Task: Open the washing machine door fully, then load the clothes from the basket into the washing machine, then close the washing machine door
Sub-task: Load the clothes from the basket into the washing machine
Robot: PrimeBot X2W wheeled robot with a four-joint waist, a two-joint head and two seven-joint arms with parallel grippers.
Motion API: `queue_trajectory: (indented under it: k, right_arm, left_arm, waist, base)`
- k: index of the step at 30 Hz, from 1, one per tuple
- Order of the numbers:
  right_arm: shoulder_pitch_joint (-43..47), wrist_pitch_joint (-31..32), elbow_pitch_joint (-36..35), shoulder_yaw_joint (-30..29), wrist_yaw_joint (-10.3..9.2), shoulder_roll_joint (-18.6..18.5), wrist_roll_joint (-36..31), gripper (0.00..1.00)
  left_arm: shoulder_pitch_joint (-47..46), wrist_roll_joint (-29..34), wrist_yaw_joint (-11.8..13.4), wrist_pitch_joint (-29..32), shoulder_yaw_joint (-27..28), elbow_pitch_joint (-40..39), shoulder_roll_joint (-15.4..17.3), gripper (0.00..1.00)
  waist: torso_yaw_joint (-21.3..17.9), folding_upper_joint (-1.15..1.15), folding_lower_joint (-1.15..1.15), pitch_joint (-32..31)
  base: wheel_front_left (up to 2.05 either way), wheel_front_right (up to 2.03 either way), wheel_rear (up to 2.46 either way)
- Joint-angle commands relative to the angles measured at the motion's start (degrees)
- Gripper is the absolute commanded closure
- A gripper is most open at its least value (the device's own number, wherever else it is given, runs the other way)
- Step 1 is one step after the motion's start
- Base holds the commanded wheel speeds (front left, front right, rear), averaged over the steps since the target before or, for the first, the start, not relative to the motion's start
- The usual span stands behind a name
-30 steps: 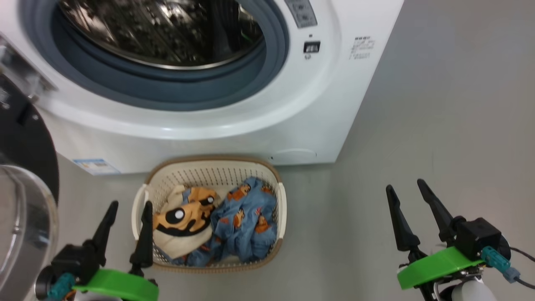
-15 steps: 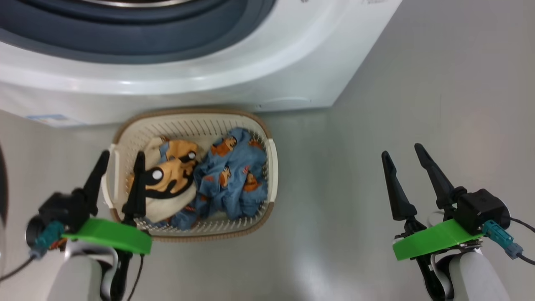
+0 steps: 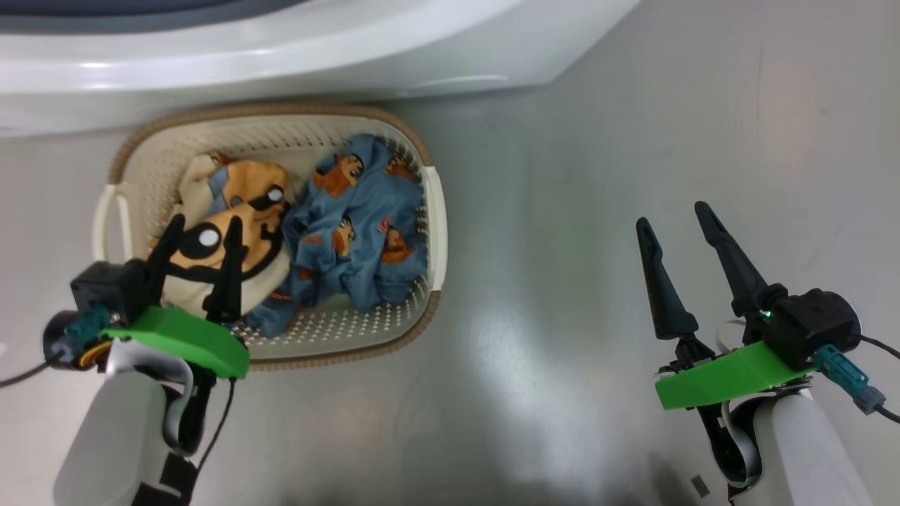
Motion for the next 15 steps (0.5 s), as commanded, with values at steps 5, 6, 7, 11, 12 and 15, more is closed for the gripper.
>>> queue_trajectory:
  k: [5,6,7,11,12,15]
  right_arm:
    - [0.36,-0.68,-2.35,1.33,0.09,0.26,1.01,0.0]
    - [0.36,-0.68,-2.55,1.37,0.09,0.26,1.08,0.0]
    - [0.36,-0.68,-2.69,1.35,0.09,0.26,1.18,0.0]
    - [0.05,-0.68,-3.23,1.59,0.09,0.26,1.51,0.0]
    - [-0.04,-0.68,-3.33,1.69,0.09,0.26,1.73,0.0]
    - [-0.23,-0.68,-3.55,2.02,0.09,0.26,2.32,0.0]
  left_arm:
    - [-2.9,0.17,-0.14,-0.37,-0.03,3.27,3.31,0.0]
    - [-3.47,0.16,-0.14,-0.37,-0.61,3.8,3.62,0.0]
    - [-4.01,0.25,-0.14,-0.37,-0.96,4.5,4.04,0.0]
    - [-6.3,0.66,-0.14,-0.37,-1.46,9.21,5.49,0.0]
    - [-7.0,0.9,-0.14,-0.37,-1.3,10.51,5.77,0.0]
    - [-9.07,2.36,0.03,-0.37,-0.93,14.47,6.4,0.0]
  waist:
    - [-2.08,0.0,0.0,5.62]
    - [-2.15,0.0,0.0,6.24]
    - [-2.2,0.0,0.0,6.88]
    - [-2.52,0.0,0.0,9.24]
    - [-2.64,0.0,0.0,9.77]
    - [-2.97,0.0,0.0,10.98]
  base:
    - [0.0,0.0,0.0]
    - [0.0,0.0,0.0]
    - [0.0,0.0,0.0]
    - [0.0,0.0,0.0]
    - [0.0,0.0,0.0]
    - [0.0,0.0,0.0]
